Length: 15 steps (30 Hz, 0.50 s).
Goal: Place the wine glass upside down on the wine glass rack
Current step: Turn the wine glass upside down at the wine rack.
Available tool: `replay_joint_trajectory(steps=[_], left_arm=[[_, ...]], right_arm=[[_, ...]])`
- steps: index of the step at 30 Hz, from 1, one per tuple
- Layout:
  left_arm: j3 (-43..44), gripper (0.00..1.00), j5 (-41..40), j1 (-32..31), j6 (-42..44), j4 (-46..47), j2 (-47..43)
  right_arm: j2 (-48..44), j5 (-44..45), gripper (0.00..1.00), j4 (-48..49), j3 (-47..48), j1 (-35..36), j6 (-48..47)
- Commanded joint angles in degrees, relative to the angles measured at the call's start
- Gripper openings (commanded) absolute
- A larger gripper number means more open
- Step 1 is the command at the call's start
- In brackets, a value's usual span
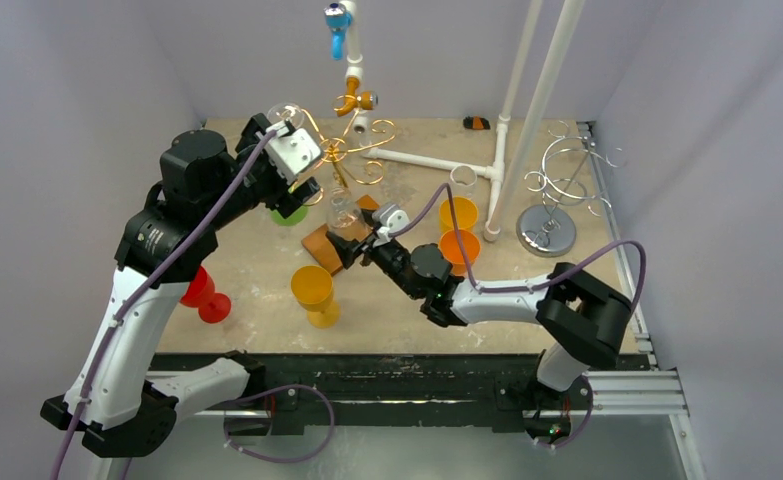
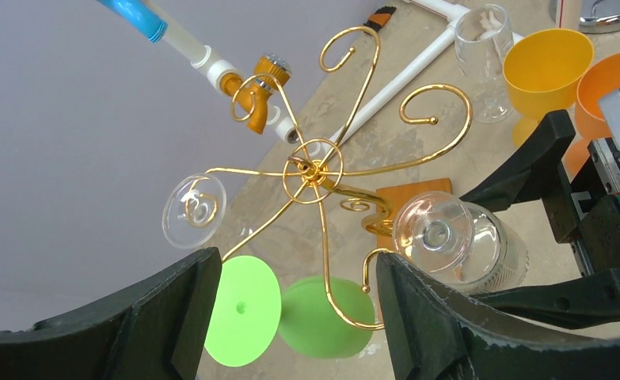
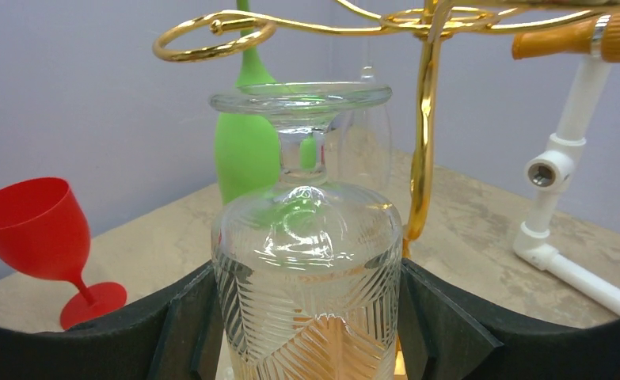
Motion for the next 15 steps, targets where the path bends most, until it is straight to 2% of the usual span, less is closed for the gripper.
replay_joint_trajectory(steps=[1, 15], left_arm=[[1.13, 0.76, -2.73, -0.09, -0.57, -0.01, -0.24], [0.97, 0.75, -2.43, -0.09, -0.85, 0.36, -0.09]], right_arm=[[-0.51, 3.46, 0.12, 14.7, 2.68, 0.0, -4.53], [4.52, 3.29, 0.12, 18.83, 7.05, 0.0, -5.12]])
